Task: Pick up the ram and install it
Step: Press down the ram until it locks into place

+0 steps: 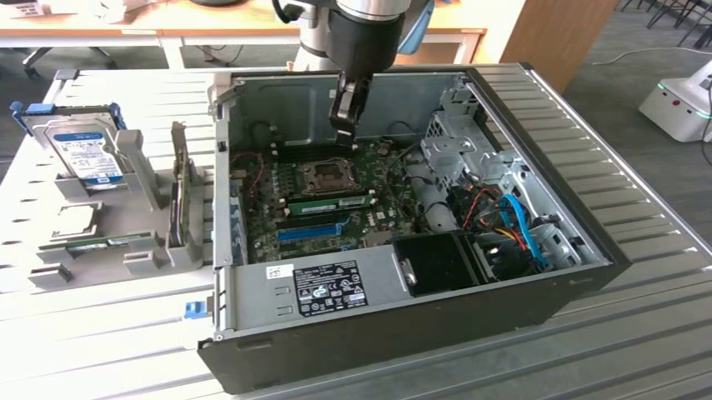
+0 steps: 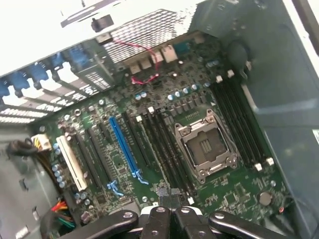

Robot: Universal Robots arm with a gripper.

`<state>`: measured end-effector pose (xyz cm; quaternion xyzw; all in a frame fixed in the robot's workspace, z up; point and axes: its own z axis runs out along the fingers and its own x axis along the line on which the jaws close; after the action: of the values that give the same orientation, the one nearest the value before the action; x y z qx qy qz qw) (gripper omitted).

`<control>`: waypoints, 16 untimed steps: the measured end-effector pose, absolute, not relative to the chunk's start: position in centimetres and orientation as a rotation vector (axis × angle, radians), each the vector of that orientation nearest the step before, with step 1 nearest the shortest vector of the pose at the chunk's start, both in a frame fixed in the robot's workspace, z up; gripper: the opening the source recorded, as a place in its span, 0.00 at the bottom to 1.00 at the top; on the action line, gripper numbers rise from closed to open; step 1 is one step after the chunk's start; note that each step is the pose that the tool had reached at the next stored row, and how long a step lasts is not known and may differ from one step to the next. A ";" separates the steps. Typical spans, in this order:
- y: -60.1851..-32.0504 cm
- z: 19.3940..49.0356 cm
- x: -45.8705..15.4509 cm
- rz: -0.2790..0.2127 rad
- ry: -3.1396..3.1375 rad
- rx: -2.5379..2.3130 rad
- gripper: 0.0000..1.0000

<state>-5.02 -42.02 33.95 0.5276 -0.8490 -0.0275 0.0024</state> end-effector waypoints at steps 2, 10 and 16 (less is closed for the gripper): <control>-42.0 33.9 -5.0 -0.086 -2.693 1.609 0.11; -42.0 33.7 -5.0 -0.087 -2.806 1.411 0.11; -42.0 33.6 -5.0 -0.087 -2.868 1.286 0.11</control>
<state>-5.02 -42.01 33.61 0.4089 -0.9122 -0.0277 -0.0014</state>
